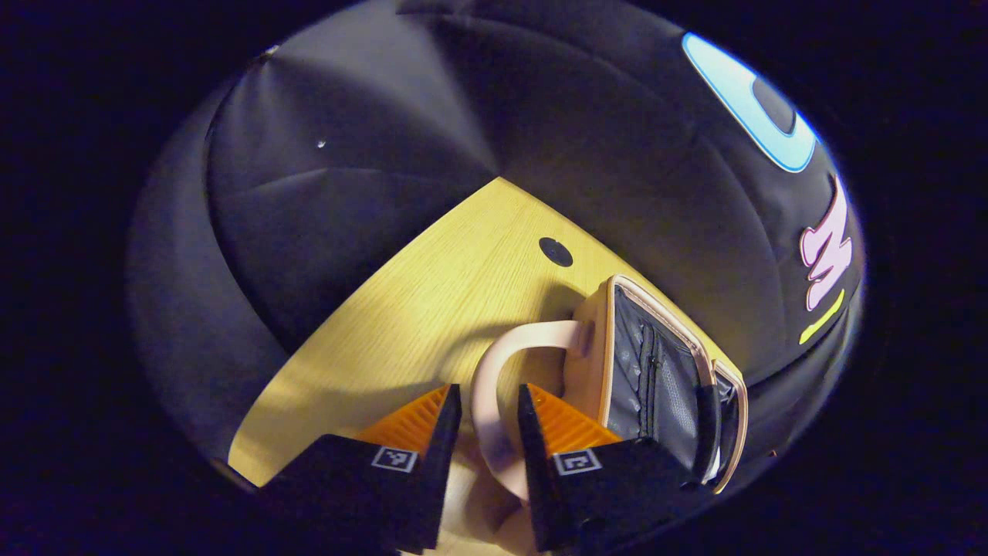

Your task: First open the suitcase, pack the skin care products into it, and then close the suitcase.

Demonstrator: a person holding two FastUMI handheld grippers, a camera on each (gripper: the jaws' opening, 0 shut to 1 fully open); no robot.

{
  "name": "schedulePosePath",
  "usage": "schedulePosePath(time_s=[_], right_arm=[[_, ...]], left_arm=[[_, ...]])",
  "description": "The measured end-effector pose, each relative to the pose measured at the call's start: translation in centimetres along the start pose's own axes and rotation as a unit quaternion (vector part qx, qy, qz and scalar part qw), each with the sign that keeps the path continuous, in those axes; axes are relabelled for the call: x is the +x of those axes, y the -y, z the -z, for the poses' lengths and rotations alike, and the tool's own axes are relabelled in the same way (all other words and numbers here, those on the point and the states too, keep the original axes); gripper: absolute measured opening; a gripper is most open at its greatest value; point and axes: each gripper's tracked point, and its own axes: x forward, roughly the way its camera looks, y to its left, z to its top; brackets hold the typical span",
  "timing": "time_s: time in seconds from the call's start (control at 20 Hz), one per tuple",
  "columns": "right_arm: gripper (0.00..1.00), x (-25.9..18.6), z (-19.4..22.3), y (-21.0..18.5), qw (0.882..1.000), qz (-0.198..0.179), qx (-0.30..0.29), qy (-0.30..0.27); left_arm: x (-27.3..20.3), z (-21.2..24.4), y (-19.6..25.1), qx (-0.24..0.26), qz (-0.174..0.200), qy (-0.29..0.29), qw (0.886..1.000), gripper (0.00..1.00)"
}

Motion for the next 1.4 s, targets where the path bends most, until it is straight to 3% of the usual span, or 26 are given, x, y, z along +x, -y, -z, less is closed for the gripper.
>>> schedulePosePath(time_s=[0.05, 0.1, 0.2, 0.35, 0.55, 0.8, 0.85, 0.9, 1.0, 1.05, 1.1, 1.15, 1.25, 1.3, 1.4], right_arm=[[0.97, -0.2, 0.1, 0.2, 1.0, 0.001, -0.005, 0.001], [0.97, -0.4, 0.1, 0.6, 1.0, 0.005, -0.012, 0.003], [0.97, -0.5, 0.6, 1.3, 1.0, 0.012, -0.023, 0.001], [0.98, -0.6, 1.1, 2.1, 1.0, 0.014, -0.017, -0.008], [0.98, -0.9, 0.1, 3.7, 0.999, 0.028, -0.021, -0.001], [0.97, -1.5, -1.6, 5.5, 0.999, 0.023, -0.032, 0.006], [0.97, -1.8, -2.0, 5.8, 0.999, 0.024, -0.029, 0.007], [0.89, -2.0, -2.3, 6.2, 0.999, 0.025, -0.024, 0.009], [0.89, -2.4, -2.8, 7.3, 0.999, 0.029, -0.013, 0.016], [0.97, -2.5, -2.9, 7.7, 0.999, 0.028, -0.005, 0.017], [0.97, -2.7, -2.9, 8.2, 0.999, 0.028, 0.002, 0.015], [0.89, -2.9, -2.9, 8.9, 0.999, 0.029, 0.012, 0.016], [0.89, -3.1, -3.2, 10.5, 0.999, 0.034, 0.025, 0.019], [0.97, -3.2, -3.5, 11.5, 0.999, 0.039, 0.025, 0.021], [0.97, -3.4, -3.8, 13.4, 0.998, 0.043, 0.025, 0.024]], left_arm=[[0.3, -0.4, 0.1, -0.01, -0.003, 0.01, 1.0, 0.29], [-0.1, -0.3, -0.2, -0.015, 0.0, 0.008, 1.0, 0.22], [-0.7, -1.2, 0.0, -0.007, -0.001, 0.023, 1.0, 0.19], [-3.5, -2.5, 2.3, 0.041, -0.013, 0.052, 0.998, 0.07], [-9.4, -5.9, 7.6, 0.125, -0.02, 0.105, 0.986, 0.06], [-18.4, -6.1, 21.7, 0.179, 0.051, 0.143, 0.972, 0.06], [-19.4, -5.3, 24.7, 0.192, 0.062, 0.141, 0.969, 0.06], [-20.2, -4.2, 27.5, 0.206, 0.065, 0.14, 0.966, 0.06], [-21.3, -1.7, 32.4, 0.245, 0.061, 0.144, 0.957, 0.06], [-21.5, -0.3, 34.7, 0.266, 0.06, 0.149, 0.951, 0.06], [-21.4, 1.4, 36.3, 0.279, 0.053, 0.149, 0.947, 0.06], [-21.3, 2.9, 37.8, 0.283, 0.046, 0.149, 0.946, 0.06], [-20.8, 5.7, 41.2, 0.274, 0.06, 0.15, 0.948, 0.06], [-20.3, 7.7, 42.6, 0.27, 0.071, 0.144, 0.949, 0.06], [-17.7, 12.3, 45.5, 0.283, 0.086, 0.12, 0.948, 0.06]])
